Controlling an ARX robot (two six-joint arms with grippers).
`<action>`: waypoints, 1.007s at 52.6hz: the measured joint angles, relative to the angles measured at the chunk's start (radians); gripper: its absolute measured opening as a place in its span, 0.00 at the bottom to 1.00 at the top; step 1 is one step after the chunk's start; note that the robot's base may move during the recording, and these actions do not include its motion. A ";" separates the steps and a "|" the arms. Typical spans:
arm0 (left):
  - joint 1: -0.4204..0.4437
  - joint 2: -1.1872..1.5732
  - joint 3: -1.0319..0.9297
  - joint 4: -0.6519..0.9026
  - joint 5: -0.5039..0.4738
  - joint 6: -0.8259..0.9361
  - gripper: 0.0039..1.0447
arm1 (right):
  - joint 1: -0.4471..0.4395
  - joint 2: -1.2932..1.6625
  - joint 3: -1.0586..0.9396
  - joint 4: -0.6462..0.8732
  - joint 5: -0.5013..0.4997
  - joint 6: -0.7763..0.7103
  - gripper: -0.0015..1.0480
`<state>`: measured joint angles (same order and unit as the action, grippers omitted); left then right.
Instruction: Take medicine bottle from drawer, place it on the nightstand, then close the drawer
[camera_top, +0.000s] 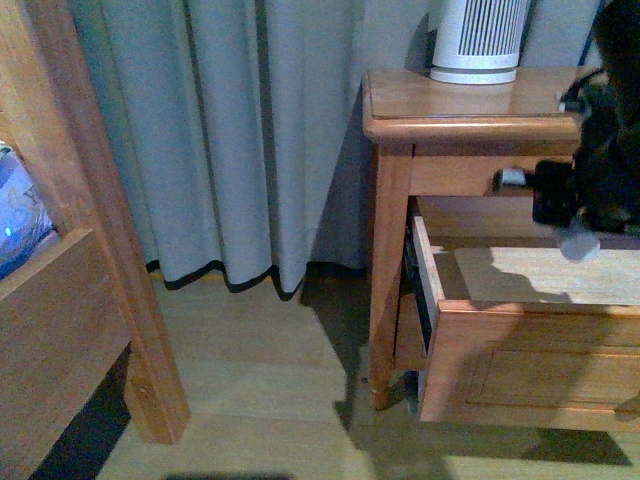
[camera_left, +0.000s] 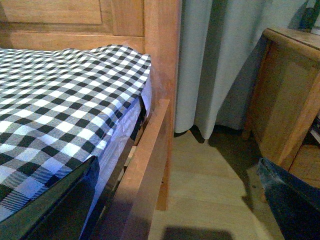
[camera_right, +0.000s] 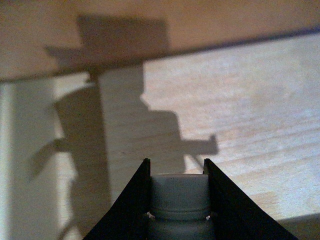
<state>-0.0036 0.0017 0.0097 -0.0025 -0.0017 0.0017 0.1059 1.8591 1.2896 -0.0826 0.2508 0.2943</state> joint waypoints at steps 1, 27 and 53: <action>0.000 0.000 0.000 0.000 0.000 0.000 0.94 | 0.002 -0.012 0.001 -0.001 0.004 -0.002 0.27; 0.000 0.000 0.000 0.000 0.000 0.000 0.94 | -0.112 0.093 0.497 -0.043 0.148 -0.165 0.27; 0.000 0.000 0.000 0.000 0.000 0.000 0.94 | -0.212 0.378 0.678 -0.075 0.213 -0.183 0.27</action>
<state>-0.0036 0.0017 0.0097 -0.0025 -0.0017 0.0021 -0.1066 2.2375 1.9678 -0.1577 0.4637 0.1112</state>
